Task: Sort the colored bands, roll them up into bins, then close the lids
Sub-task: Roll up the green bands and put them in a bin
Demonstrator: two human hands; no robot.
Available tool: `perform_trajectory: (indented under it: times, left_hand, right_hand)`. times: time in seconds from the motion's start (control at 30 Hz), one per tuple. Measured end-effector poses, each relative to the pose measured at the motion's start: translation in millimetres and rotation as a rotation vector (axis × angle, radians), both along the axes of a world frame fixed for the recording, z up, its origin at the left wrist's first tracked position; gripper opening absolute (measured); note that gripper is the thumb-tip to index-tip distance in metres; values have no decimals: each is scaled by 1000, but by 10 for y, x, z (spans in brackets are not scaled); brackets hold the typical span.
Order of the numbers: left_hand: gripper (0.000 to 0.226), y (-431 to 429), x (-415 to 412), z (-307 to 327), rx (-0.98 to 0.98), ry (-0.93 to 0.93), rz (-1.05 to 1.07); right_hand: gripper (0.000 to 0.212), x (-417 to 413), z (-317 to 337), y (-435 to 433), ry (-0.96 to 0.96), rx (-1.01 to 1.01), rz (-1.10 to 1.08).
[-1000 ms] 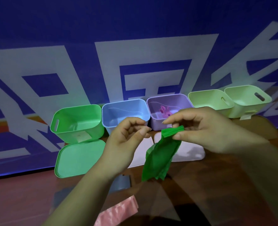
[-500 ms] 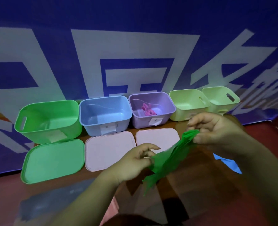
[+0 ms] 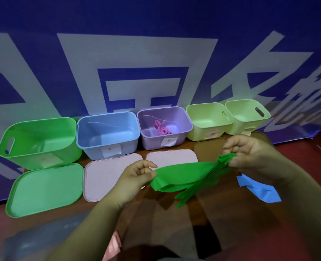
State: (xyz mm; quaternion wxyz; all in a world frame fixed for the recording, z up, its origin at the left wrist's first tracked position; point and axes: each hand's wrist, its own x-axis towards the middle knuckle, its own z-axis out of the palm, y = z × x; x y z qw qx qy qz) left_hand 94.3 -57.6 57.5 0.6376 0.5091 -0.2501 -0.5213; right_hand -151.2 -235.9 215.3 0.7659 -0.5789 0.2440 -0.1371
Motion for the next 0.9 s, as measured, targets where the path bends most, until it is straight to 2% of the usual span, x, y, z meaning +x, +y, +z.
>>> perform_trajectory:
  times: [0.17, 0.3, 0.43, 0.67, 0.8, 0.9]
  left_hand:
    - [32, -52, -5, -46, 45, 7, 1]
    - [23, -55, -23, -24, 59, 9, -45]
    - [15, -41, -22, -54, 84, -67, -58]
    - [29, -107, -98, -71, 82, -41, -22]
    - [55, -139, -112, -70, 31, 144, 39]
    - [34, -180, -127, -82, 64, 215, 97]
  right_hand:
    - [53, -75, -80, -179, -14, 7, 15]
    - [52, -143, -94, -317, -61, 32, 7]
    - [54, -184, -100, -433, -72, 46, -17]
    - [54, -210, -144, -567, -91, 61, -35]
    - [54, -248, -176, -645, -91, 68, -37]
    - [55, -244, -193, -671, -85, 76, -36]
